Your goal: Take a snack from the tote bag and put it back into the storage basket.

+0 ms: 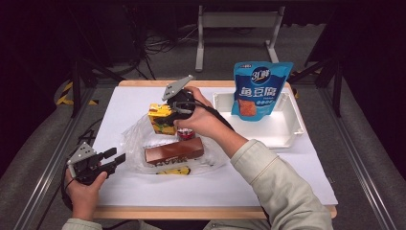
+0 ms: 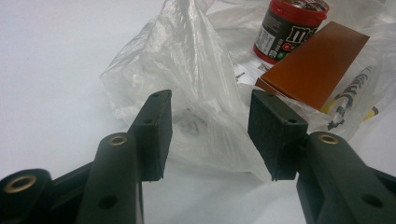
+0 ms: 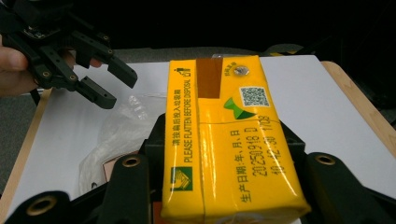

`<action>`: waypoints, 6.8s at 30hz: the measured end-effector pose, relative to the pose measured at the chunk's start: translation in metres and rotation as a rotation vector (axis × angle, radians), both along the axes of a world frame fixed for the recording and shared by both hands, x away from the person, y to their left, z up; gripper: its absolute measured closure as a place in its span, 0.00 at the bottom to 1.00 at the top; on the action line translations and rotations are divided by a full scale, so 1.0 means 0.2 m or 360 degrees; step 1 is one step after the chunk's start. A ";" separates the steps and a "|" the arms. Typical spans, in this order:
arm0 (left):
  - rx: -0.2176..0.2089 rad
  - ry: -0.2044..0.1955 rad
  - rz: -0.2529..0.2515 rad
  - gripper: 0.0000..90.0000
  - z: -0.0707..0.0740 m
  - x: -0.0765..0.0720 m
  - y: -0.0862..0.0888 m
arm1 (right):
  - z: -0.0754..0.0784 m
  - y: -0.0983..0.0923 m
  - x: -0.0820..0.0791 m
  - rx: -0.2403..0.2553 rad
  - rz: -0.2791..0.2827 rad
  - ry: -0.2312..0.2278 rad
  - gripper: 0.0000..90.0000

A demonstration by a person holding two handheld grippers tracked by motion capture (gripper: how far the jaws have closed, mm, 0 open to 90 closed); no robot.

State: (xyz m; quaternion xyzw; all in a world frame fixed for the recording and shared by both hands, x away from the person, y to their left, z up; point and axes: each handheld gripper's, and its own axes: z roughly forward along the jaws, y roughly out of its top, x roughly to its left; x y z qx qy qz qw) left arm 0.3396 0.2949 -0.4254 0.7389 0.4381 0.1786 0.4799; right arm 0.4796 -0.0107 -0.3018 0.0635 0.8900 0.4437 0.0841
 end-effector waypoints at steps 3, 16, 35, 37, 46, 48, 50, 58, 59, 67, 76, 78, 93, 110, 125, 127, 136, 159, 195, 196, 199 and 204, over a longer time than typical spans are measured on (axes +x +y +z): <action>-0.0005 0.0000 0.0000 0.56 0.00 0.00 0.00 | 0.02 -0.03 0.00 0.0008 -0.0005 0.0002 0.59; 0.0003 -0.0004 -0.0019 0.56 0.00 0.03 -0.02 | 0.12 -0.15 0.01 -0.0001 -0.0049 -0.0024 0.60; 0.0006 -0.0002 -0.0028 0.56 0.00 0.05 -0.03 | 0.21 -0.37 0.04 0.0028 -0.0152 -0.0018 0.60; 0.0008 -0.0002 -0.0028 0.56 0.00 0.05 -0.04 | 0.22 -0.39 0.05 0.0030 -0.0170 -0.0022 0.60; 0.0007 -0.0005 -0.0026 0.56 0.00 0.05 -0.04 | 0.25 -0.52 0.08 0.0055 -0.0241 -0.0011 0.60; 0.0010 -0.0003 -0.0026 0.56 0.00 0.05 -0.04 | 0.25 -0.56 0.10 0.0061 -0.0271 -0.0016 0.60; 0.0013 -0.0002 -0.0026 0.56 0.00 0.05 -0.04 | 0.25 -0.59 0.11 0.0073 -0.0293 -0.0016 0.60; 0.0010 0.0003 -0.0016 0.56 0.00 0.04 -0.04 | 0.24 -0.69 0.14 0.0096 -0.0366 -0.0007 0.60; 0.0011 0.0004 -0.0015 0.56 0.00 0.04 -0.03 | 0.24 -0.70 0.14 0.0094 -0.0375 -0.0007 0.60; 0.0009 0.0006 -0.0007 0.56 0.00 0.04 -0.03 | 0.21 -0.79 0.18 0.0074 -0.0468 0.0002 0.60; 0.0009 0.0005 -0.0008 0.56 0.00 0.05 -0.03 | 0.19 -0.85 0.22 0.0056 -0.0542 -0.0006 0.60; 0.0012 0.0003 -0.0011 0.56 0.00 0.05 -0.03 | 0.18 -0.86 0.22 0.0053 -0.0550 -0.0007 0.60; 0.0007 0.0004 -0.0007 0.56 0.00 0.04 -0.03 | 0.06 -0.89 0.25 0.0008 -0.0588 0.0024 0.60; 0.0006 0.0004 -0.0009 0.56 0.00 0.05 -0.03 | -0.09 -0.87 0.27 -0.0101 -0.0593 0.0058 0.60; 0.0010 0.0003 -0.0014 0.55 0.00 0.05 -0.03 | -0.18 -0.88 0.30 -0.0148 -0.0639 0.0104 0.59; 0.0011 0.0003 -0.0016 0.55 0.00 0.05 -0.03 | -0.20 -0.88 0.30 -0.0149 -0.0650 0.0109 0.59; 0.0009 0.0002 -0.0015 0.56 0.00 0.05 -0.04 | -0.25 -0.90 0.31 -0.0168 -0.0667 0.0136 0.60; 0.0012 0.0002 -0.0018 0.56 0.00 0.05 -0.04 | -0.36 -0.90 0.31 -0.0158 -0.0722 0.0130 0.59; 0.0013 0.0004 -0.0028 0.55 0.00 0.06 -0.05 | -0.12 -0.94 0.12 0.0020 -0.0656 -0.0093 0.71; 0.0013 0.0003 -0.0028 0.55 0.00 0.06 -0.05 | -0.12 -0.94 0.11 0.0014 -0.0641 -0.0089 0.74; 0.0013 0.0003 -0.0028 0.55 0.00 0.06 -0.05 | -0.11 -0.93 0.08 -0.0026 -0.0635 -0.0048 0.83; 0.0013 0.0002 -0.0028 0.55 0.00 0.06 -0.05 | -0.12 -0.93 0.05 -0.0082 -0.0592 0.0017 0.95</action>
